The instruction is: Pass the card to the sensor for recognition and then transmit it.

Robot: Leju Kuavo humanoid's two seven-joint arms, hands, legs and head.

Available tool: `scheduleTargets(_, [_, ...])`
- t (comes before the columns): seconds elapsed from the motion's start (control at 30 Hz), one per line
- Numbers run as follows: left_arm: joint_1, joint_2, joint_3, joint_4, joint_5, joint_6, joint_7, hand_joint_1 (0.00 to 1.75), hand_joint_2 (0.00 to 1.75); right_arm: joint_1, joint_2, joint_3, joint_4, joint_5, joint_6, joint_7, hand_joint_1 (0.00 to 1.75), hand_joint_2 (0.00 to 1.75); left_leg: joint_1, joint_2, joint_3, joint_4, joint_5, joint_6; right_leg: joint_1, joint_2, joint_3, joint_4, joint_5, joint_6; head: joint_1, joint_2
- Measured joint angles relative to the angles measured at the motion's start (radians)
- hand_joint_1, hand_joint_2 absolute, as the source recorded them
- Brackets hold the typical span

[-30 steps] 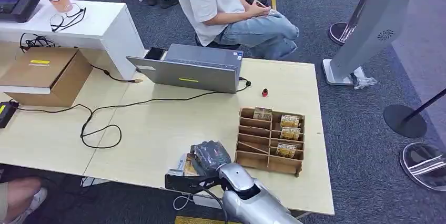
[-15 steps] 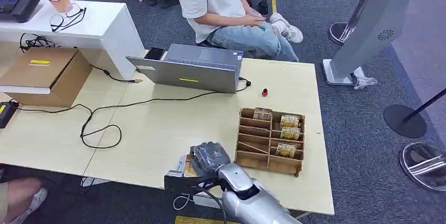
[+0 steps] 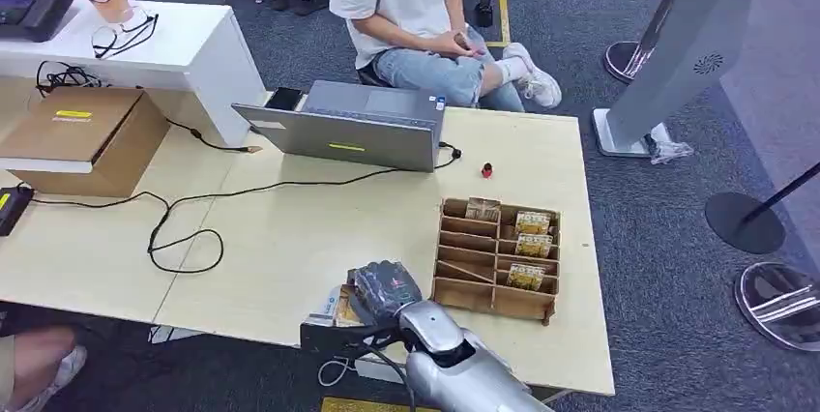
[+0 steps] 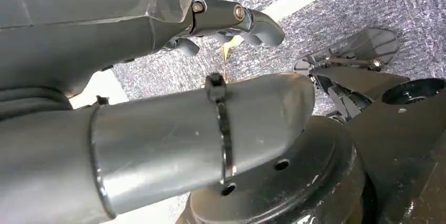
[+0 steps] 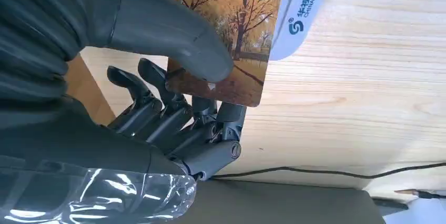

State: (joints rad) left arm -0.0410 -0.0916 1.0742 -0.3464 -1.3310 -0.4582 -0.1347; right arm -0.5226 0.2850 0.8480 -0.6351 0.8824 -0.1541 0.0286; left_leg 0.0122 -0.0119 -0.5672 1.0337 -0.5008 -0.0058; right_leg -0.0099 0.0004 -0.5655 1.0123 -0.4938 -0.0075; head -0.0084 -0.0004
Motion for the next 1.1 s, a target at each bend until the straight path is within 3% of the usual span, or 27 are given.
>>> scheduleTargets(1.1, [0.001,-0.01,-0.001,-0.012,0.006,-0.007,0.009,0.0,0.0,-0.013,0.013,0.009,0.05,0.018,-0.017,0.006,1.75,1.75,0.0,0.0,0.0,0.0,0.0,0.0,0.0,0.0,0.0,0.0,0.0,0.0,0.0,0.0])
